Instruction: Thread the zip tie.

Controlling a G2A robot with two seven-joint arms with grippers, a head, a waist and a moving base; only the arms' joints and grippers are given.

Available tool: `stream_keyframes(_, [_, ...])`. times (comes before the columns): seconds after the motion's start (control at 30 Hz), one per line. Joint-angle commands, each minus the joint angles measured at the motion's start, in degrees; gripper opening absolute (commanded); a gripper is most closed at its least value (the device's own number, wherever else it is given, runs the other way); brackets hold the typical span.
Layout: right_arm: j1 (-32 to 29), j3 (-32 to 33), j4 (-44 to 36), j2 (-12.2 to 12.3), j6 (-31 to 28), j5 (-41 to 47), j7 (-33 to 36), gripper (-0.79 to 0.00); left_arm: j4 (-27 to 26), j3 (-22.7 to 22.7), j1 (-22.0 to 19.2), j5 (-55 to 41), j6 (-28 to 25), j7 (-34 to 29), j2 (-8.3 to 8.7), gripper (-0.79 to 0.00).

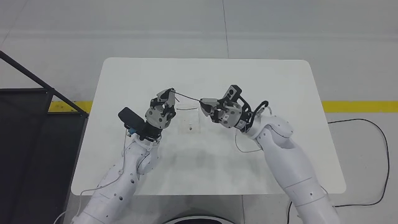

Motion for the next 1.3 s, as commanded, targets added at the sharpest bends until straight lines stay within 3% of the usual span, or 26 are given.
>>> stream_keyframes(0.0, [0.03, -0.02, -0.01, -0.02, 0.00, 0.04, -0.11, -0.785, 0.00, 0.00, 0.00, 0.00, 0.00, 0.00, 0.00, -0.785])
stream_keyframes(1.27, [0.41, -0.06, 0.62, -0.27, 0.05, 0.82, -0.22, -0.785, 0.00, 0.00, 0.00, 0.00, 0.00, 0.00, 0.00, -0.785])
